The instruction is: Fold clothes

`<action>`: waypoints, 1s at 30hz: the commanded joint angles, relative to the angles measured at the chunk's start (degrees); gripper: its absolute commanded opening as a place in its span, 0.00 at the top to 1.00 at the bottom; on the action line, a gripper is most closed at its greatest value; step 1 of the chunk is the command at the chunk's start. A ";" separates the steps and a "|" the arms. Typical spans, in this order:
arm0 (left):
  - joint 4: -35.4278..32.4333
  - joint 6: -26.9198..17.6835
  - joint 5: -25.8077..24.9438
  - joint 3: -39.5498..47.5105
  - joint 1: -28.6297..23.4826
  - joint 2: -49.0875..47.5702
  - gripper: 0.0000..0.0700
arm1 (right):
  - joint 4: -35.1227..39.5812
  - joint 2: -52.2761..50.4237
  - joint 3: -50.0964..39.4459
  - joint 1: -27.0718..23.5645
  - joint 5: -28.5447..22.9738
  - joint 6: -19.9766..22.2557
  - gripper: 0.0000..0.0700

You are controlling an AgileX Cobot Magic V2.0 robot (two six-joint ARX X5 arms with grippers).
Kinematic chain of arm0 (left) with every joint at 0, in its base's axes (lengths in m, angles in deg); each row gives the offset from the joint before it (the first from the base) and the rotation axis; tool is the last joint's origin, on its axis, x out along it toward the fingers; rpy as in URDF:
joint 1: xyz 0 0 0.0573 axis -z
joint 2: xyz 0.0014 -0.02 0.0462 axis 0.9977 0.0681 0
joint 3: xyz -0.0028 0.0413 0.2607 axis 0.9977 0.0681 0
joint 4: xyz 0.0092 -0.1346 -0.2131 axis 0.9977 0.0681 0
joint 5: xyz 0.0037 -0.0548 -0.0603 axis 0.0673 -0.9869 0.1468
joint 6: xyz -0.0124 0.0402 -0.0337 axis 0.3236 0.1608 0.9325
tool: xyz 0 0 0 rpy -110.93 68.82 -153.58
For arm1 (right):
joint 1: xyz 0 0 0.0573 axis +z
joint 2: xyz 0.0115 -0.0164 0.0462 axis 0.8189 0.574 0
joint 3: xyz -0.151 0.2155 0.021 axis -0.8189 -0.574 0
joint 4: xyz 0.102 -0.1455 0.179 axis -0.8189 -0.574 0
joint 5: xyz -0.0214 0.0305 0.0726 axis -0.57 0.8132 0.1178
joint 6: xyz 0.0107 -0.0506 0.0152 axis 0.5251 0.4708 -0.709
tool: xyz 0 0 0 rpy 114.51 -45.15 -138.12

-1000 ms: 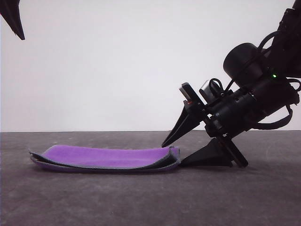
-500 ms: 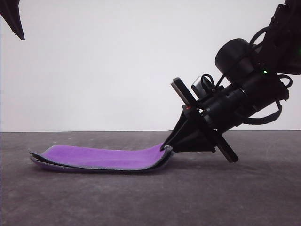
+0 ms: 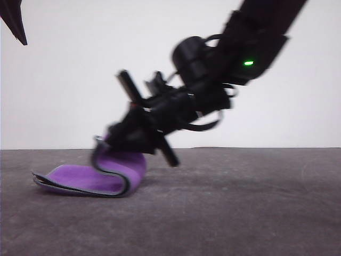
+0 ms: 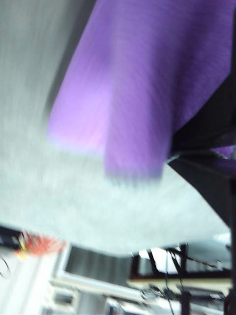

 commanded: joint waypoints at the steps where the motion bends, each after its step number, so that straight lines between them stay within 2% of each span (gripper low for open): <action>1: -0.07 -0.04 -0.13 -1.16 -0.15 0.85 0.15 | 0.04 2.33 4.08 1.29 0.32 -1.24 1.00; 8: -0.07 -0.04 -0.13 -1.16 -0.19 0.85 0.15 | -3.93 7.76 13.24 3.52 0.69 -1.15 1.00; 12: -0.05 -0.15 -0.13 -1.16 -0.22 0.85 0.15 | -6.50 7.89 13.60 3.52 0.15 1.56 1.00; 20: -0.13 -0.20 -0.13 -1.16 -0.22 0.85 0.15 | -8.42 7.89 13.60 2.65 0.55 2.05 0.97; 21: -0.12 -0.20 -0.13 -1.16 -0.22 0.85 0.15 | -8.42 7.89 13.60 2.83 0.62 2.32 0.93; 24: -0.07 -0.17 -0.13 -1.16 -0.22 0.85 0.15 | -8.08 7.89 13.60 3.40 0.99 3.09 0.54; 25: -0.07 -0.17 -0.13 -1.16 -0.22 0.85 0.15 | -7.95 7.89 13.60 3.45 1.01 3.09 0.47; 27: -0.05 -0.17 -0.13 -1.16 -0.22 0.85 0.15 | -7.77 7.89 13.60 3.52 1.08 3.10 0.40; 30: -0.05 -0.20 -0.13 -1.16 -0.22 0.85 0.15 | -7.18 7.87 13.71 3.45 3.42 4.74 0.39</action>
